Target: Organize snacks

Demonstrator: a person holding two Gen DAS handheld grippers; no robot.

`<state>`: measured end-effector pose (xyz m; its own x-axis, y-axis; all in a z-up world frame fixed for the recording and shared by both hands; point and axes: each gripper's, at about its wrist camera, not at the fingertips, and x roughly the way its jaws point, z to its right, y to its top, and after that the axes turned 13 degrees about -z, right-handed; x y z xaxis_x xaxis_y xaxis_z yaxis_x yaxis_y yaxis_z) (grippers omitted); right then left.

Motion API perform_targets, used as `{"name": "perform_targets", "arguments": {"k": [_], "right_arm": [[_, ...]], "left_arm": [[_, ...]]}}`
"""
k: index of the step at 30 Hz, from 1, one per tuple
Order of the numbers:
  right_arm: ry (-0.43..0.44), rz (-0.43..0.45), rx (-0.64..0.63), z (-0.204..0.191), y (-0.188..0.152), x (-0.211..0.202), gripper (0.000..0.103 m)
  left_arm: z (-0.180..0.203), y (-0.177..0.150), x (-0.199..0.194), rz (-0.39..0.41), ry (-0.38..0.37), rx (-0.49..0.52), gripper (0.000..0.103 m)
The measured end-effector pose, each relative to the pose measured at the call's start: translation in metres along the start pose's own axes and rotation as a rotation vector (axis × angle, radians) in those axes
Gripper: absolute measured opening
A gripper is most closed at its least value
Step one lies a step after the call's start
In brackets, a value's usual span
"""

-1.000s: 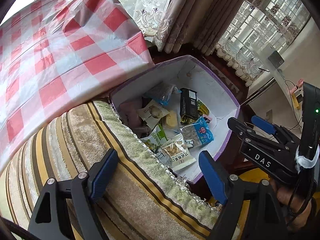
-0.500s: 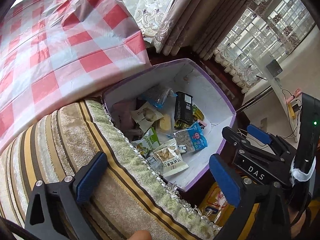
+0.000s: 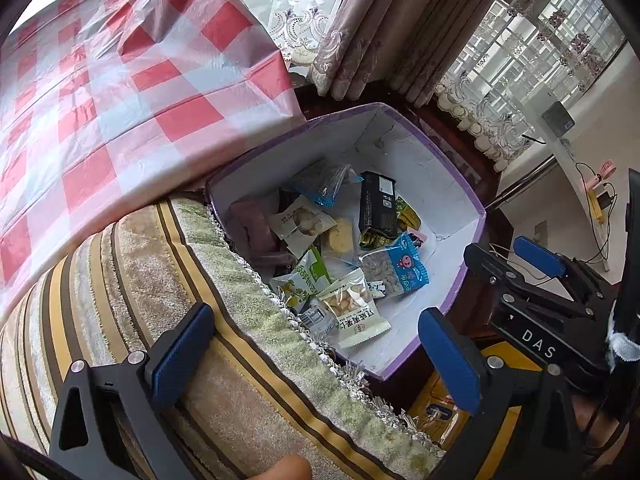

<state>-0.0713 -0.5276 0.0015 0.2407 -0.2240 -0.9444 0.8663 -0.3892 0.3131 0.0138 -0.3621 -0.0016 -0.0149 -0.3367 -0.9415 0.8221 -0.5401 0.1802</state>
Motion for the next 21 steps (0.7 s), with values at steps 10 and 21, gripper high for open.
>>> {"name": "perform_targets", "arguments": {"k": [10, 21], "right_arm": [[0.002, -0.009, 0.001, 0.0026, -0.0028, 0.0011, 0.073], [0.005, -0.014, 0.005, 0.0042, -0.005, 0.0023, 0.073]], "left_arm": [[0.0013, 0.0002, 0.0011, 0.002, 0.007, 0.003, 0.103], [0.0012, 0.0006, 0.0016, 0.002, 0.007, 0.002, 0.103]]}}
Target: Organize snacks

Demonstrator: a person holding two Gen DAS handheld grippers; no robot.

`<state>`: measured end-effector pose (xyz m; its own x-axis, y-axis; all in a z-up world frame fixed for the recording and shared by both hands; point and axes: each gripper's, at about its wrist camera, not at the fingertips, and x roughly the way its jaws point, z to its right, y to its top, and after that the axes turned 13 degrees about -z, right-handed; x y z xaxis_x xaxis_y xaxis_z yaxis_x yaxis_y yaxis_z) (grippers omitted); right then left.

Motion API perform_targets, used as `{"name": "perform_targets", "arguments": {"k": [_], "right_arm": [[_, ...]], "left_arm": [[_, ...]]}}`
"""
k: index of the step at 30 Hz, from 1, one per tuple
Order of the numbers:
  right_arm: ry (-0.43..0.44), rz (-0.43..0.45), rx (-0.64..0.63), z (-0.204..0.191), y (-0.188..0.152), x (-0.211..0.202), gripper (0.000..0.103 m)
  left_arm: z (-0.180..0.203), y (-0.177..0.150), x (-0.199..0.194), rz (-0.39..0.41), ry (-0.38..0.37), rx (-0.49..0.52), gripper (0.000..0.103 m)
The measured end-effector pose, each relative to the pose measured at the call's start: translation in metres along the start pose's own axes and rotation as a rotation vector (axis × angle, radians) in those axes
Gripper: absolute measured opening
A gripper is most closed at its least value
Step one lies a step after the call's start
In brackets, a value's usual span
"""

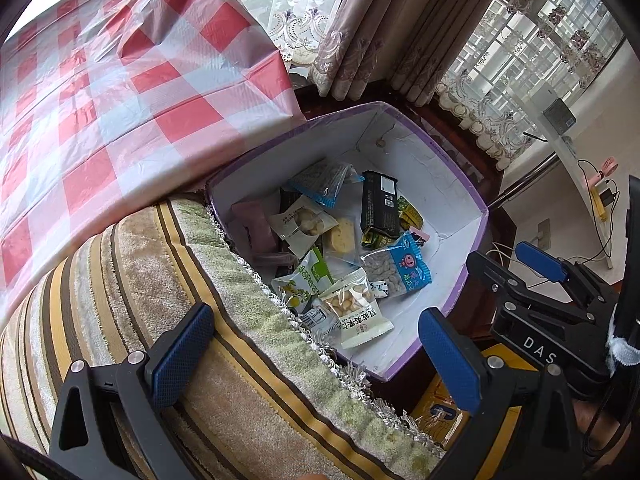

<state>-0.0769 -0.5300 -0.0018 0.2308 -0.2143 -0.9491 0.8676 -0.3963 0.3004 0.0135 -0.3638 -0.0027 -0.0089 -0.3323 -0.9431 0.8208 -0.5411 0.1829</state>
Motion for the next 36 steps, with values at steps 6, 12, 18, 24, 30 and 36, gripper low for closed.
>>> {"name": "perform_targets", "arguments": {"k": [6, 12, 18, 24, 30, 36], "right_arm": [[0.004, -0.002, 0.003, 0.0003, -0.0004, 0.0, 0.073], [0.006, -0.005, 0.009, 0.003, -0.0007, 0.0013, 0.073], [0.01, -0.006, 0.007, 0.0018, -0.0017, 0.001, 0.073], [0.008, -0.009, 0.007, 0.0023, -0.0021, 0.001, 0.073], [0.011, -0.01, 0.006, 0.0027, -0.0023, 0.0017, 0.073], [0.011, -0.011, 0.006, 0.0024, -0.0023, 0.002, 0.073]], "left_arm": [[0.0, -0.0002, 0.0, 0.0, 0.0, 0.001, 0.103], [0.0, -0.0002, 0.0001, 0.0, 0.001, 0.001, 0.103], [0.0001, 0.0, 0.0001, -0.001, 0.003, 0.001, 0.103], [0.0001, 0.0004, 0.0004, 0.0, 0.003, 0.001, 0.103], [0.0005, 0.0002, 0.0004, 0.0, 0.004, 0.001, 0.103], [0.0006, 0.0001, 0.0005, 0.0, 0.004, 0.001, 0.103]]}}
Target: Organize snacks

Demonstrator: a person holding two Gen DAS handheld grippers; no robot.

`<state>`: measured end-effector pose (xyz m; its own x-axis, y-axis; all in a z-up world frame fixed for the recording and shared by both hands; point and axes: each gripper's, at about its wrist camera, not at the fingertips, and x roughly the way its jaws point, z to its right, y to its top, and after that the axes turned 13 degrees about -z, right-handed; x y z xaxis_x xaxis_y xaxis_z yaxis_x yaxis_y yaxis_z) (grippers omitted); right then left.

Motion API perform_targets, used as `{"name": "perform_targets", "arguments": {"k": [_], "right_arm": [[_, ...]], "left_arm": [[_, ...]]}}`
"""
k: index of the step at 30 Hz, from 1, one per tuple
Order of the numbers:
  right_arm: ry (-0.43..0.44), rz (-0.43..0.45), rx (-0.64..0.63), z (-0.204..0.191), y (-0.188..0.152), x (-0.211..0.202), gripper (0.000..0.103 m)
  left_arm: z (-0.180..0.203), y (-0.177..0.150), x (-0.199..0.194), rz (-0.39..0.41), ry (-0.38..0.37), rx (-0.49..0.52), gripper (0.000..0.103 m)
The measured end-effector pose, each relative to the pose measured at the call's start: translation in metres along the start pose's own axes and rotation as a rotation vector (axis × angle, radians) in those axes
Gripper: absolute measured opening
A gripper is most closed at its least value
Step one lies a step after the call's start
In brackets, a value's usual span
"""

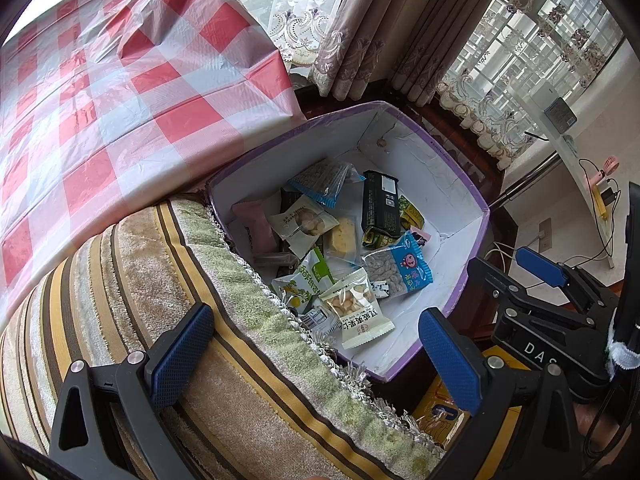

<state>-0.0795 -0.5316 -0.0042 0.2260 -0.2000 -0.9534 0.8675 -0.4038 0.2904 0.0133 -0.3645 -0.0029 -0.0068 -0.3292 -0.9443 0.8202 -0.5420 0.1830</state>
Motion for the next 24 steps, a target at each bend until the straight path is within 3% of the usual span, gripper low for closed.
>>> {"name": "perform_targets", "arguments": {"k": [24], "right_arm": [[0.003, -0.011, 0.005, 0.0015, -0.0031, 0.005, 0.073]], "left_arm": [[0.0012, 0.001, 0.0014, 0.013, 0.005, 0.001, 0.103]]}}
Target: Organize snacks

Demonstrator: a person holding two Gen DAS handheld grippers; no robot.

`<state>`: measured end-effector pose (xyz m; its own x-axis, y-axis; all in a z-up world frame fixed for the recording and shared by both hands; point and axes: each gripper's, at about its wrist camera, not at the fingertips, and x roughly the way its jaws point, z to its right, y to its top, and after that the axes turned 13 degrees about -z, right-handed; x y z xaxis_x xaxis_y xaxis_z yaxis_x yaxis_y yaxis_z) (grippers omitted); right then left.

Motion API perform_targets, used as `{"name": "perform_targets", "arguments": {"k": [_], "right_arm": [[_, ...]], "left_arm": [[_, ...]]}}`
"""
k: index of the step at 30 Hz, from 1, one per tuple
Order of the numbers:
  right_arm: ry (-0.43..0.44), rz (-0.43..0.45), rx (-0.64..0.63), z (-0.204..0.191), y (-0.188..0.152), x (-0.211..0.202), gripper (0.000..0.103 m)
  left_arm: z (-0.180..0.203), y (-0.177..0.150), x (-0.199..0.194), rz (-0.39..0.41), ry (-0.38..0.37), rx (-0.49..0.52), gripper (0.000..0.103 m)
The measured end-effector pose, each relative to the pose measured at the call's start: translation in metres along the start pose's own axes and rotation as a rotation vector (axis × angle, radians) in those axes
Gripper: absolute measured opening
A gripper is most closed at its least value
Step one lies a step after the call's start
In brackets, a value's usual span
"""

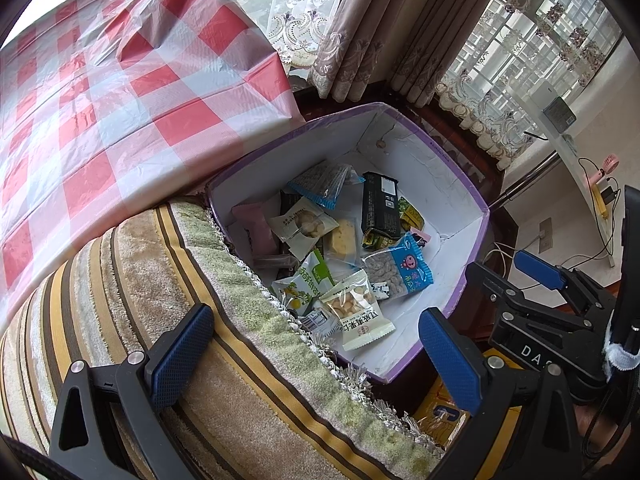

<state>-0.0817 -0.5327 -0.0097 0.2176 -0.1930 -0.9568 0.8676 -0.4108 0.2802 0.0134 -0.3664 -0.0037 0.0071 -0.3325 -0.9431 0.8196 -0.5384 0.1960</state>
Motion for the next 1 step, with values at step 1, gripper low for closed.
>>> {"name": "perform_targets", "arguments": {"k": [1], "right_arm": [[0.001, -0.001, 0.001, 0.0001, -0.0004, 0.0005, 0.073]], "left_arm": [[0.0, 0.0004, -0.0003, 0.003, 0.002, 0.001, 0.103]]}}
